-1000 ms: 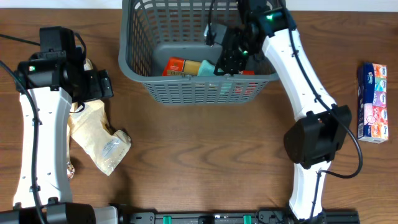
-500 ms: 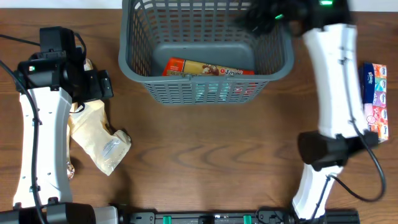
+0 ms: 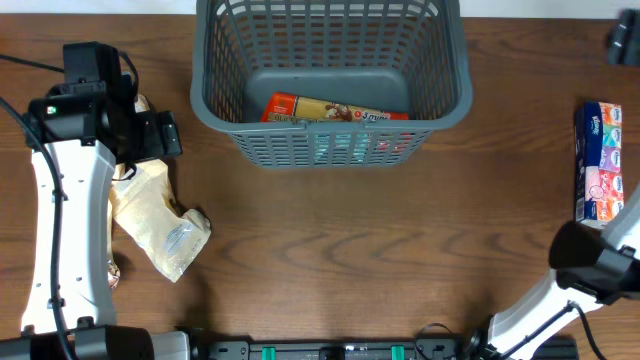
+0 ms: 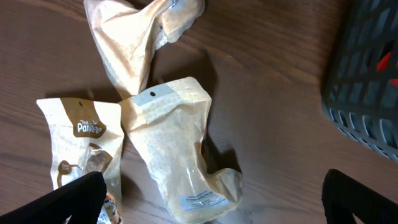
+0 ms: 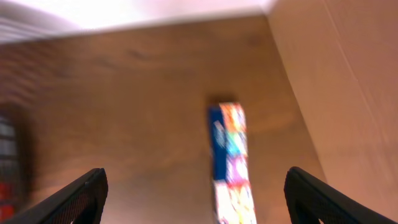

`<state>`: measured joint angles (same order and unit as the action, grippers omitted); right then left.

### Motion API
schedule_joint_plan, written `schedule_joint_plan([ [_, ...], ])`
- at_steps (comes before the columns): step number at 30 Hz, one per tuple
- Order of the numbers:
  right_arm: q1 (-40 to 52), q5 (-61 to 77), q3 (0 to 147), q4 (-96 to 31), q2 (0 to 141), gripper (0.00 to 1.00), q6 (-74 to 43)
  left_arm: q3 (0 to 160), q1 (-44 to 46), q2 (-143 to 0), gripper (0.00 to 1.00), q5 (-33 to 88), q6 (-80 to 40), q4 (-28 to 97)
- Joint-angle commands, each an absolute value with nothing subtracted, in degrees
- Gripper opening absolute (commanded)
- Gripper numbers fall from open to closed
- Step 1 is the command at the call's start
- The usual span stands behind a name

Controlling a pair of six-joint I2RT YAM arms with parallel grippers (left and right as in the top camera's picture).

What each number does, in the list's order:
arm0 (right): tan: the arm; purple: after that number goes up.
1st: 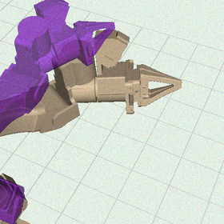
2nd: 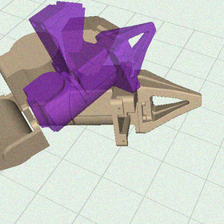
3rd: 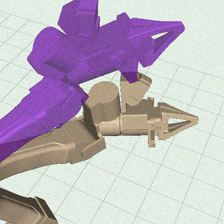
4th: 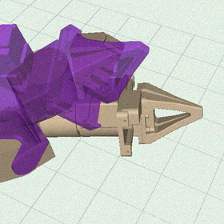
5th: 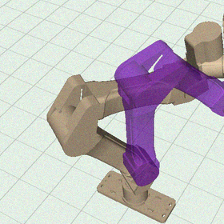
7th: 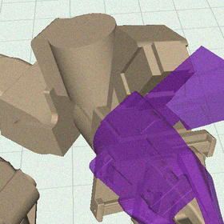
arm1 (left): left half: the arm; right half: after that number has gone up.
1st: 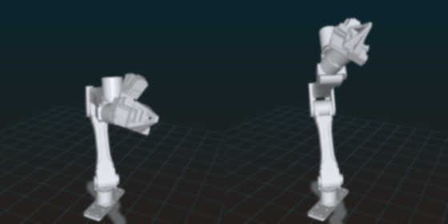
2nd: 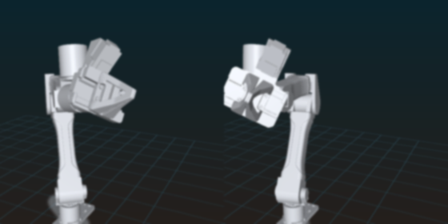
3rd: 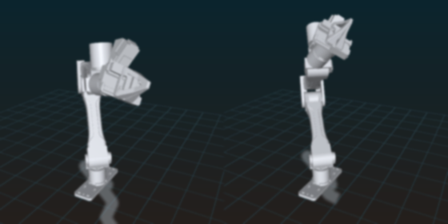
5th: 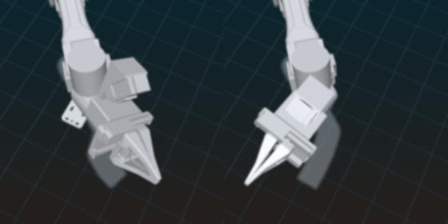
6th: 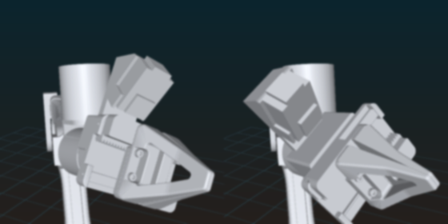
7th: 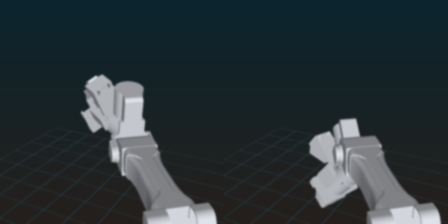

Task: Pack container
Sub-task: 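Reach the right gripper to the blue tissue box and grasp it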

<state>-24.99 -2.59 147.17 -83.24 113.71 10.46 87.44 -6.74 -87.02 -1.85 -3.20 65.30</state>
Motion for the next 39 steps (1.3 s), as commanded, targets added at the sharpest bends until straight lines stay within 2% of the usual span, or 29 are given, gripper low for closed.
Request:
schedule_joint_plan([
  [1, -30.5, -4.6, 144.1, -84.2, 114.4, 0.82, 10.9, 87.4, -6.8, -87.2, 0.99, -1.9, -3.7, 65.2],
  [7, -37.3, -3.3, 133.7, -82.1, 114.5, 0.85, 21.1, 87.4, -6.8, -87.2, 0.99, -1.9, -3.8, 65.3],
  [12, -40.9, 3.8, 120.4, -74.3, 114.6, 0.86, 27.9, 87.4, -6.8, -87.2, 0.99, -1.9, -3.8, 65.2],
  [18, -41.3, 4.1, 107.3, -62.5, 117.1, 0.86, 29.7, 87.4, -6.8, -87.2, 0.99, -1.9, -5.1, 65.2],
  [24, -41.2, 4.1, 105.3, -59.2, 123.3, 0.87, 29.6, 87.4, -6.8, -87.2, 0.99, -1.9, -5.1, 65.2],
  [29, -41.2, 5.0, 105.3, -56.9, 128.4, 0.93, 29.1, 87.4, -6.4, -87.2, 0.99, -1.9, -5.1, 65.2],
  [39, -41.1, 10.3, 105.3, -54.6, 136.2, 0.92, 27.6, 87.4, -5.0, -87.2, 0.99, -1.9, -5.1, 65.1],
])
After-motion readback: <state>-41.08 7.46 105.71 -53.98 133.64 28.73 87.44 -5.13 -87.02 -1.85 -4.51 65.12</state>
